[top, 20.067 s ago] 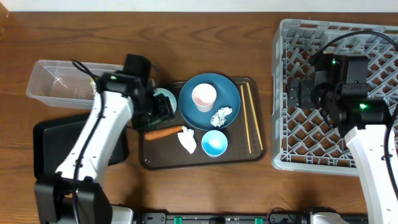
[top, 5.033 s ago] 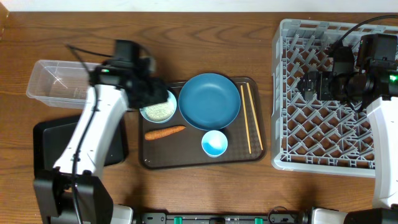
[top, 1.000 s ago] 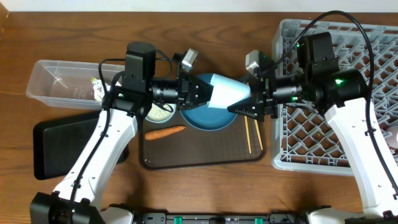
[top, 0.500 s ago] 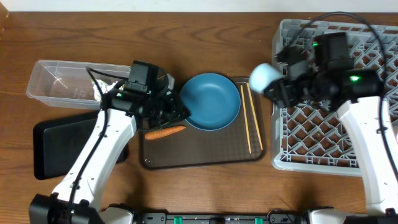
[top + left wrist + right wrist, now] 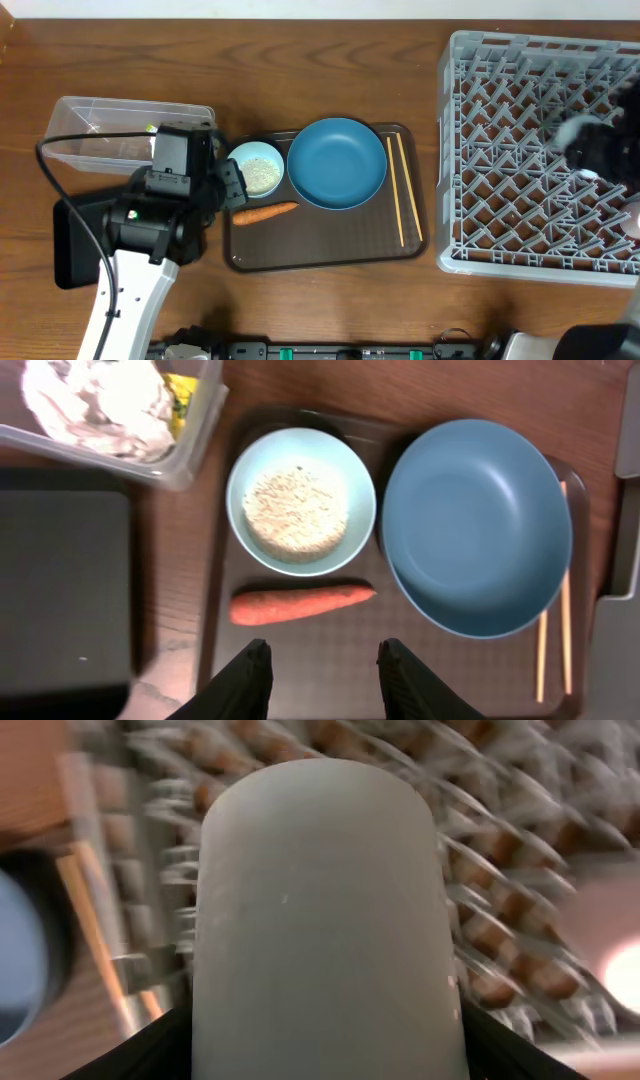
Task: Sort waste into correct bins and load items into the dishwasher rack
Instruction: 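Place the light-blue cup into the dish rack with the right gripper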
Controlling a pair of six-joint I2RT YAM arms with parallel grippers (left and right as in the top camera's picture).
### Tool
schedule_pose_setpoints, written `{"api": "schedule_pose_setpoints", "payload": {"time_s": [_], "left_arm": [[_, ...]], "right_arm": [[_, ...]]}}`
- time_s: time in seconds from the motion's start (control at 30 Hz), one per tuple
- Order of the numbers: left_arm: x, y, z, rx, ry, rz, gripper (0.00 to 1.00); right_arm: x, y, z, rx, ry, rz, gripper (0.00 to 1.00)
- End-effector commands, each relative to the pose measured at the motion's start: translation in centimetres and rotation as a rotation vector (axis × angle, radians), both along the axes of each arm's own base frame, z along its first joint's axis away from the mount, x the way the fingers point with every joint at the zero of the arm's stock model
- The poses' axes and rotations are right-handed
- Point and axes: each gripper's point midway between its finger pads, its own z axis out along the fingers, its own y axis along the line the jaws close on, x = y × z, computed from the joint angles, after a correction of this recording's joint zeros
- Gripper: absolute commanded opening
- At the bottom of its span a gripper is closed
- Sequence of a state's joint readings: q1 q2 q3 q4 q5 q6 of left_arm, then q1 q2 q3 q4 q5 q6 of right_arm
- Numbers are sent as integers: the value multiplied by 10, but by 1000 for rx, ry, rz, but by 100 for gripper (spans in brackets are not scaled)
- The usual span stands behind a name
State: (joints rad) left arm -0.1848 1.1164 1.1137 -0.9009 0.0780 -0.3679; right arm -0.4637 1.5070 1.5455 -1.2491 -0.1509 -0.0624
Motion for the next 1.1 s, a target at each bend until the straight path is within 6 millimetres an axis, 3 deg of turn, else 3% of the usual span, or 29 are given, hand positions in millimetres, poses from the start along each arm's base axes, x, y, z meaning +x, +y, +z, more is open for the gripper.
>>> {"api": "schedule_pose_setpoints", "payload": {"time_s": [0.0,0.23,0.63,0.73,0.77,0.8,1.07], "left_arm": [[-1,10,0,48,4,16,38],[-6,11,-3,53,31,16,38],[-7,11,-3,53,32,15,38],[-7,11,-3,54,32,16,38],[-7,11,-3,53,32,15,38],[-7,11,-3,54,32,16,38],[-7,11,-3,54,32,16,43]], "right_arm": [[-14,-37,-14,-28,84,-174,66],[-43,-68,-44,-16,252,-335,64],[-50,-68,-88,71,413,-341,65],[-50,-68,-94,81,434,-339,77],[-51,-67,-95,84,440,-339,92],[-51,-67,-95,85,441,-339,99],[-37,-56,-93,163,378,-321,99]]}}
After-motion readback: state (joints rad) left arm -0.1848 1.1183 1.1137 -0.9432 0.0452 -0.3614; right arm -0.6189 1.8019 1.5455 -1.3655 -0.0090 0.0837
